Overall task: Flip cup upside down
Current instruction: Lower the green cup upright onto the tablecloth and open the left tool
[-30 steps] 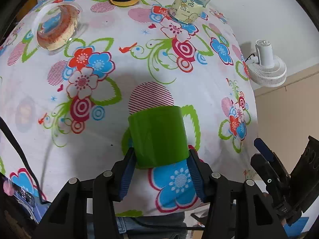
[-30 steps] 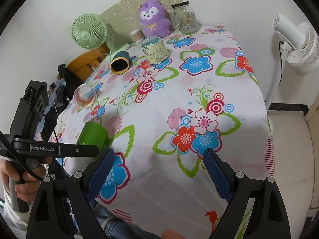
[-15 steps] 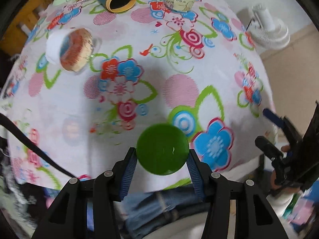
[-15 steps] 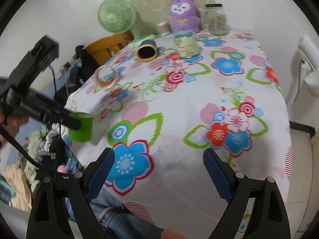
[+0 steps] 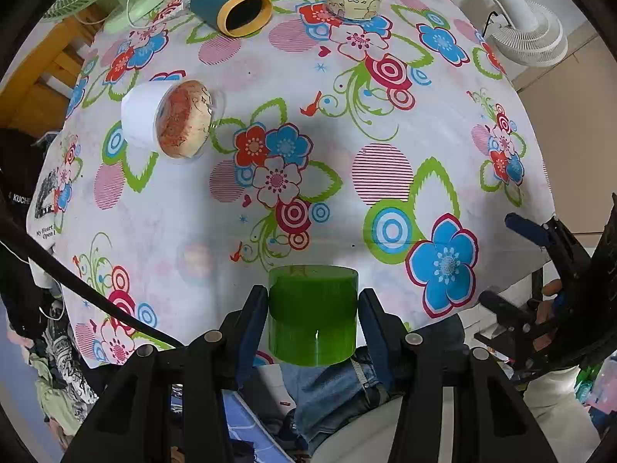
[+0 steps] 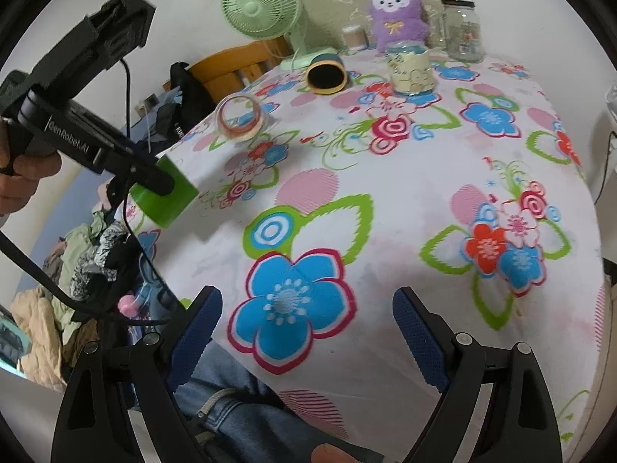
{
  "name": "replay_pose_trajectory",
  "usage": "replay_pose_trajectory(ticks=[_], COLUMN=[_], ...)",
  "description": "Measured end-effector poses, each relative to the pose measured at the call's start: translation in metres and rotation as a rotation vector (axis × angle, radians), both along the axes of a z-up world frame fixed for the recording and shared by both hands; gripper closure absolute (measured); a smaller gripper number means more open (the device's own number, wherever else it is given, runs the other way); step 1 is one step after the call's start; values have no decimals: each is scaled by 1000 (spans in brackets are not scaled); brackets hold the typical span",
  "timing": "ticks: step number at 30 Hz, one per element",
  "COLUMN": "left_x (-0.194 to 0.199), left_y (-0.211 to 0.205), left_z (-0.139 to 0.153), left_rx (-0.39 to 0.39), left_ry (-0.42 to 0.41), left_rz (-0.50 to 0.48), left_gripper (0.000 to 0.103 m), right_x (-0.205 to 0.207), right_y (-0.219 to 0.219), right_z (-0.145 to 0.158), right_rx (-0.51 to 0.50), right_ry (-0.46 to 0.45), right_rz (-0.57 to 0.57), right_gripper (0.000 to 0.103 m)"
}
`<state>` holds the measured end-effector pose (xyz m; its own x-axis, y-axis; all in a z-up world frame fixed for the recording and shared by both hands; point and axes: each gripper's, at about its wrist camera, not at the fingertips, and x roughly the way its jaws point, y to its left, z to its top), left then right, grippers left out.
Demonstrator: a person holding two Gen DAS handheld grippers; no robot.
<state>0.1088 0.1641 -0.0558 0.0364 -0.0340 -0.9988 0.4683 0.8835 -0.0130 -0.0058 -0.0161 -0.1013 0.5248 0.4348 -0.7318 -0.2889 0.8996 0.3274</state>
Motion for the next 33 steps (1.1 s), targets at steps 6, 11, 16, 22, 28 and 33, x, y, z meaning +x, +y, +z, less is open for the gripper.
replay_pose_trajectory(ticks=[6, 11, 16, 22, 28, 33], left_x=[4, 11, 23, 22, 3, -12], left_y=[-1, -4, -6, 0, 8, 6], left_z=[4, 5, 6, 1, -4, -19], left_rx=[-15, -47, -114, -240, -311, -326], left_ry=[-26, -91, -236, -383, -578, -683], left_rz=[9, 33, 106, 215, 300, 339], left_gripper=[53, 53, 53, 53, 53, 54], right_x=[5, 9, 10, 12, 16, 15], right_y=[4, 4, 4, 4, 7, 13], right_z=[-3, -2, -1, -3, -5, -3], right_rx=[16, 4, -17, -24, -12, -39], right_ry=[7, 2, -14, -17, -15, -33], right_rz=[-3, -12, -24, -32, -34, -27], right_gripper=[11, 11, 11, 11, 11, 11])
